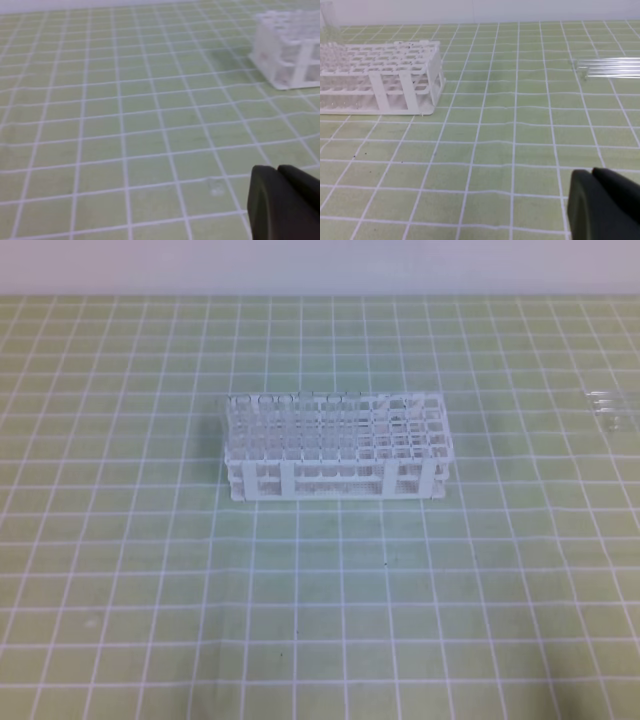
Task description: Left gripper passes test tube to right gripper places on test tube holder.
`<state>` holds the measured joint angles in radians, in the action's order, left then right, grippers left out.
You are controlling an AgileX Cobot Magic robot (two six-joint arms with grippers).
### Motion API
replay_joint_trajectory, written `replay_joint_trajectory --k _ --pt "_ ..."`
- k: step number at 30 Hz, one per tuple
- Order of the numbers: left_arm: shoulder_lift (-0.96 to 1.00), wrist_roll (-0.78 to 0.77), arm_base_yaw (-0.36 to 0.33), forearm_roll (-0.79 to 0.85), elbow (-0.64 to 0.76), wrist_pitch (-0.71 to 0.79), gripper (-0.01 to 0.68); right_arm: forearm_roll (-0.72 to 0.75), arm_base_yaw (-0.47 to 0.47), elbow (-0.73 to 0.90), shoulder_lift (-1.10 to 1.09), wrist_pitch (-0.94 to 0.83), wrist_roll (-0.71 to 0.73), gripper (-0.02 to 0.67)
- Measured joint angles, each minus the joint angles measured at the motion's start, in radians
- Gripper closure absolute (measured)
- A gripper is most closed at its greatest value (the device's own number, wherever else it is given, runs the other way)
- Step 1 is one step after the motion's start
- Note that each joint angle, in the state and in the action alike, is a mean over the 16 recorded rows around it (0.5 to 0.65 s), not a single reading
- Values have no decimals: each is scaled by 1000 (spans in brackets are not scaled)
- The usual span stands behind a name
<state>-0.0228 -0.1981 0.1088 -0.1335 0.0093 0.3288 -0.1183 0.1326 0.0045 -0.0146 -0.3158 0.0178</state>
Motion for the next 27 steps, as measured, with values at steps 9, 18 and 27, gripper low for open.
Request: replay_joint_trajectory --k 9,18,27 --pt "-2 0 -77 0 3 -1 675 0 -29 -1 0 0 0 665" --pt "-6 0 -90 -1 8 -5 675 -2 -74 -2 0 0 0 665" --pt "2 0 -90 0 5 -4 675 -3 -83 -2 0 0 0 665"
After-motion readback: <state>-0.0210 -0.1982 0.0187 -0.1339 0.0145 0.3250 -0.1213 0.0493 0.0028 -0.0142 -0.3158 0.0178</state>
